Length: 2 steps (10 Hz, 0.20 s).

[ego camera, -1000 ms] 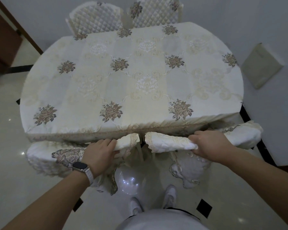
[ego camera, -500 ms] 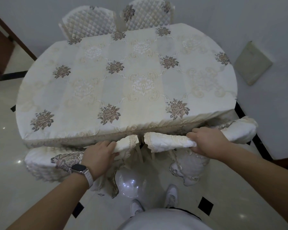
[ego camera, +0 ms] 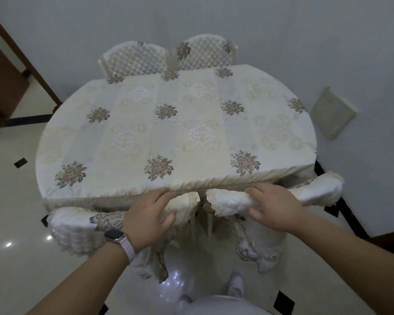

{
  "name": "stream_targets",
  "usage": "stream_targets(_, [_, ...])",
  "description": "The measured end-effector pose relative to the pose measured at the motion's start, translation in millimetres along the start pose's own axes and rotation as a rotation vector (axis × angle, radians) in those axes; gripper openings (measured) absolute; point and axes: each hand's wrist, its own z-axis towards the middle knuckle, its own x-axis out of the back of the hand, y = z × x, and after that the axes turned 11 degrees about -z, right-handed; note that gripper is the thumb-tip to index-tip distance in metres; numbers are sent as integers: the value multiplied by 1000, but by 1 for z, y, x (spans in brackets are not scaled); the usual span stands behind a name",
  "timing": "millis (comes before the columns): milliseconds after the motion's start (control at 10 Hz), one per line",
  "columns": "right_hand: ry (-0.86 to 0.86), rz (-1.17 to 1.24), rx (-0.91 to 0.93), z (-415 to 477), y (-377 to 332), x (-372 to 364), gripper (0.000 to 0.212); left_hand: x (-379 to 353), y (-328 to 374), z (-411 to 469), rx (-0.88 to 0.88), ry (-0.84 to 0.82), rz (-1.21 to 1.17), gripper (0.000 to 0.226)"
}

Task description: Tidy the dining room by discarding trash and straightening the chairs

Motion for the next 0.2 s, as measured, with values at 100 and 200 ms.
stream_targets(100, [121,10,-14,-1,-17,19,44,17,-1,-1,-20,85,-1,46])
stream_targets(200, [259,12,-55,0,-35,35,46,34,-3,-2,-52,112,-3,48])
